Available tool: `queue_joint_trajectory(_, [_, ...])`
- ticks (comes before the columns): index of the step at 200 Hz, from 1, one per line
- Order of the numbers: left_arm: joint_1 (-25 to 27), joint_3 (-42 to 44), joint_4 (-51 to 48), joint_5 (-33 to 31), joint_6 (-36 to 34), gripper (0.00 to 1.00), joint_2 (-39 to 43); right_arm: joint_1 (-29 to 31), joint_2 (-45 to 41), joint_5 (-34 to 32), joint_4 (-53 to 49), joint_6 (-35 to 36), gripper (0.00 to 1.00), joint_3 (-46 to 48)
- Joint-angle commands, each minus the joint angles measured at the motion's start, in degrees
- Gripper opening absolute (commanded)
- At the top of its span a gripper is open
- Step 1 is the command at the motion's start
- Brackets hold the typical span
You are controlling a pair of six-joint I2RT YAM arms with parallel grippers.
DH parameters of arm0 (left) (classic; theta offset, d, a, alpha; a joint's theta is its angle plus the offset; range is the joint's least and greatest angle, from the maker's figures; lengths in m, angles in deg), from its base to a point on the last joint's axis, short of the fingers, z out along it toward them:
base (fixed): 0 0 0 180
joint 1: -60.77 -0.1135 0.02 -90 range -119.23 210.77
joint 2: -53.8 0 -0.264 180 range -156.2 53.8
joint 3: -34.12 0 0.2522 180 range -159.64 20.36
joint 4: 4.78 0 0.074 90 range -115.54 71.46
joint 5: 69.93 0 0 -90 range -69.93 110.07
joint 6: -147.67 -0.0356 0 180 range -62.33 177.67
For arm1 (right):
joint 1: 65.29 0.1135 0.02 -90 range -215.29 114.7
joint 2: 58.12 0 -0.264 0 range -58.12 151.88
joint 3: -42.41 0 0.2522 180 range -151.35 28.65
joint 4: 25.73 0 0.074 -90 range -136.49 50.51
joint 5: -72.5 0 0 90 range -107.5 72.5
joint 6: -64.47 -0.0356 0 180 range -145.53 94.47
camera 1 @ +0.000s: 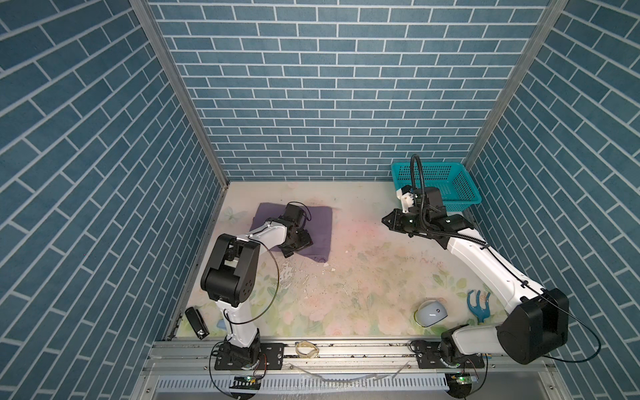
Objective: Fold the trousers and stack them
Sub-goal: 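Grasp the folded trousers with the left gripper while the right gripper withdraws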
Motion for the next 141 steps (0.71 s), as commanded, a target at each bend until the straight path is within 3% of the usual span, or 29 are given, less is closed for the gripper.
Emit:
queue_joint_trajectory(1, [-5.71, -0.25, 0.55, -0.32, -2.07, 0.76, -5.46, -0.55, -0.80, -1.34, -2.79, -0.24, 0.13, 1.34])
queue_joint_trajectory(39, [-12.63, -8.98, -1.78, 1.04, -4.13, 0.76, -11.93, -1.07, -0.63, -2.74, -4.51, -0.07, 0.13, 1.73])
queue_joint_trajectory(78, [-15.05, -18.18, -5.46, 1.61, -4.13, 0.75, -16.79, -2.19, -0.97, -4.41, -6.77, 0.81, 0.13, 1.45])
queue_joint_trajectory(115, [-14.21, -13.27, -6.42, 1.01, -3.57, 0.75, -7.96, -3.50, -1.64, -5.52, -7.27, 1.67, 0.14, 1.45])
queue_joint_trajectory(141, [-9.51, -7.27, -8.76, -2.72, -4.44, 0.76, 1.73, -4.73, -0.83, -4.28, -5.97, 1.78, 0.14, 1.45])
